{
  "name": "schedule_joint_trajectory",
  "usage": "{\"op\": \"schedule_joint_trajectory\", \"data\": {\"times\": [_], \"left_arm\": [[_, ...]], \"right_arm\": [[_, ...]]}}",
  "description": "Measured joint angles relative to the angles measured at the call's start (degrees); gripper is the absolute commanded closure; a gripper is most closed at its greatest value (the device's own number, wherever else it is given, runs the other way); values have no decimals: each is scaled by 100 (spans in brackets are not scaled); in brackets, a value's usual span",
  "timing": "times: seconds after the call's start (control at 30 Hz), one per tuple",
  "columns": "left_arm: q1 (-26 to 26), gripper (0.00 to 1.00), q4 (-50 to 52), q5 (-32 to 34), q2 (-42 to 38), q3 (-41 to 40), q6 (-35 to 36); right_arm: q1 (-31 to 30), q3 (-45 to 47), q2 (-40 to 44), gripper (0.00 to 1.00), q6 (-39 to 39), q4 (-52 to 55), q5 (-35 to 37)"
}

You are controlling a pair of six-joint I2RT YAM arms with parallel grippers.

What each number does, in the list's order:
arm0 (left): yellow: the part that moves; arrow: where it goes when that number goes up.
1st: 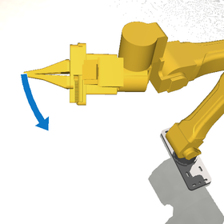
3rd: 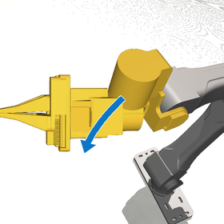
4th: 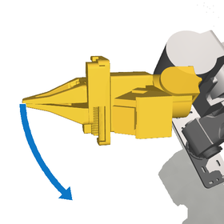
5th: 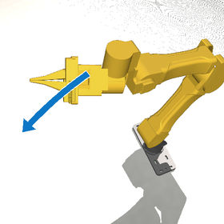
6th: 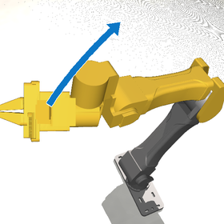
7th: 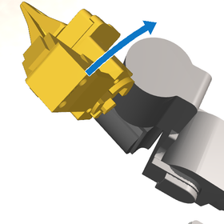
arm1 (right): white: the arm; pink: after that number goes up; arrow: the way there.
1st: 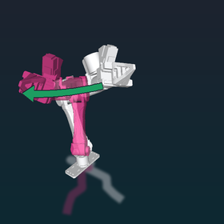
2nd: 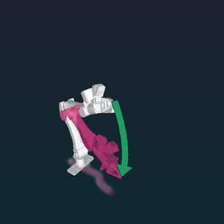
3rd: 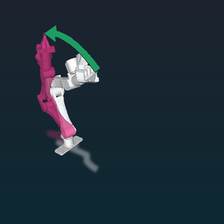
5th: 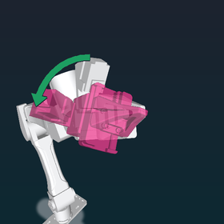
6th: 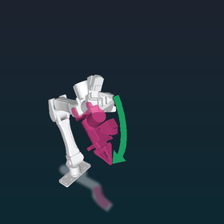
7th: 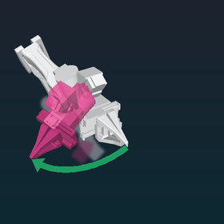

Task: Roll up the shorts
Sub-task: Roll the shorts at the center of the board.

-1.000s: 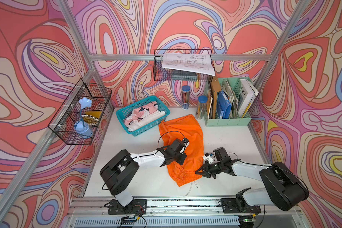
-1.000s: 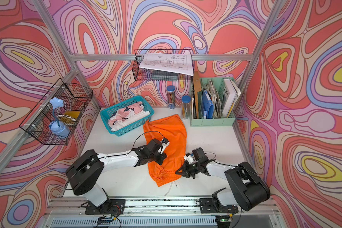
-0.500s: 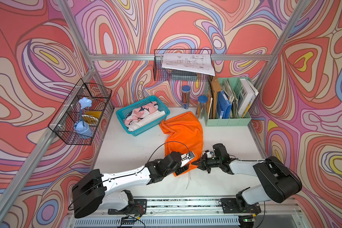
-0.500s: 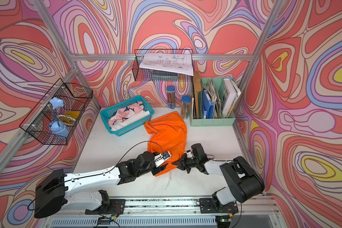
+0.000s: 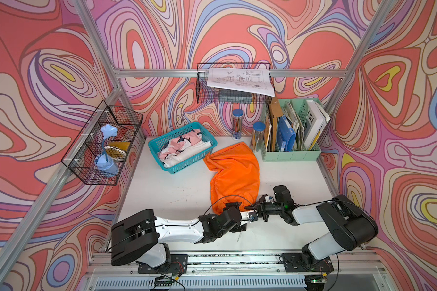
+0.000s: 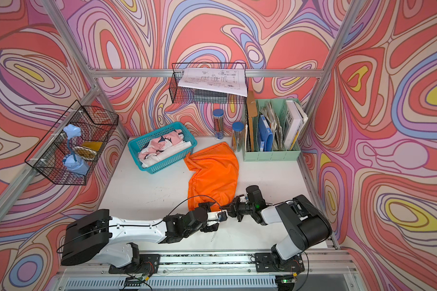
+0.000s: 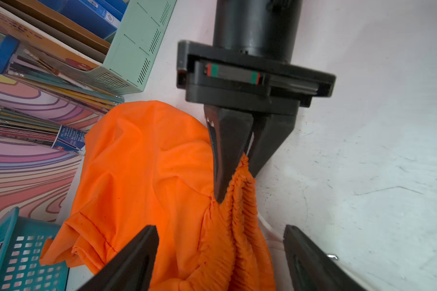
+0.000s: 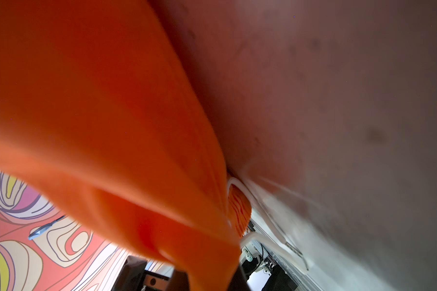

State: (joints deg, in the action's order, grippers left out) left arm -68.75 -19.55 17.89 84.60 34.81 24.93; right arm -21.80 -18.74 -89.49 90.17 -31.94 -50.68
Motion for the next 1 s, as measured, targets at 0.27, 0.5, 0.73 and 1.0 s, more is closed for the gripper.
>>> {"op": "schedule_joint_trajectory", "data": {"times": [0.27, 0.5, 0.73, 1.0], "left_arm": [[-24, 1, -166, 109, 151, -76, 63], [-26, 2, -315, 330, 789, -74, 127], [87, 12, -507, 501, 861, -76, 79], [378, 32, -538, 382, 841, -184, -74]], "right_arm": [[142, 0, 0, 100, 13, -81, -153], [166, 0, -33, 100, -4, -151, -275], [225, 0, -66, 100, -48, -201, -404], [267, 0, -76, 100, -79, -254, -522]]}}
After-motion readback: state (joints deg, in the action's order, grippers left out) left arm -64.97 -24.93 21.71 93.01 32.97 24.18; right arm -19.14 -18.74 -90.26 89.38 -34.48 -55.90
